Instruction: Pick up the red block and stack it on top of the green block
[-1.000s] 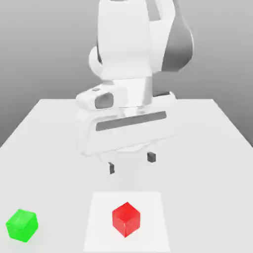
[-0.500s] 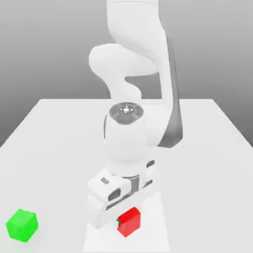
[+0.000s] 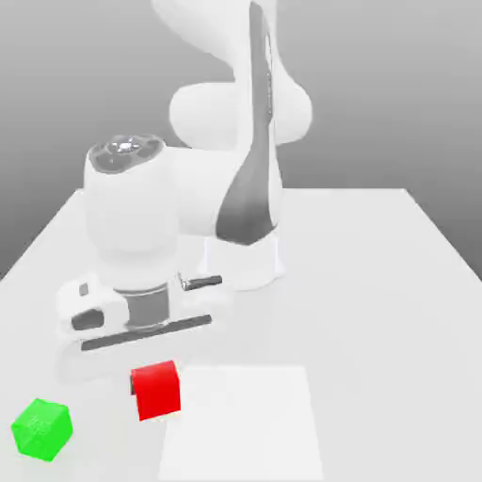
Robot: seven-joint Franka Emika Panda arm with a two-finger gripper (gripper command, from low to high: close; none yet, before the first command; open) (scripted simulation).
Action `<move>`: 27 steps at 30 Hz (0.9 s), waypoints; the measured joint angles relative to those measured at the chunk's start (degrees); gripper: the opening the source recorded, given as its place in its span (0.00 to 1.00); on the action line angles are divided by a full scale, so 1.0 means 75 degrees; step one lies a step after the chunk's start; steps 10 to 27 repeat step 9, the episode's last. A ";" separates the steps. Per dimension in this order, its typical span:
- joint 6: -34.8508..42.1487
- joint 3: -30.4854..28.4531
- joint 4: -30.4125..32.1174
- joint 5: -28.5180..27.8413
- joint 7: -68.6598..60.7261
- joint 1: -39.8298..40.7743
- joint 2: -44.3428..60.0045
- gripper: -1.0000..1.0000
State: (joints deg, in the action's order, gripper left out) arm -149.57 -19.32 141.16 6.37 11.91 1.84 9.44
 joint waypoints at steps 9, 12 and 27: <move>-0.0565 -0.0027 -0.0728 0.1172 -0.0140 0.1003 0.1409 1.00; -0.0565 -0.0027 -0.0728 0.1172 -0.0140 0.1003 0.1409 1.00; -0.0565 -0.0027 -0.0728 0.1172 -0.0140 0.1003 0.1409 1.00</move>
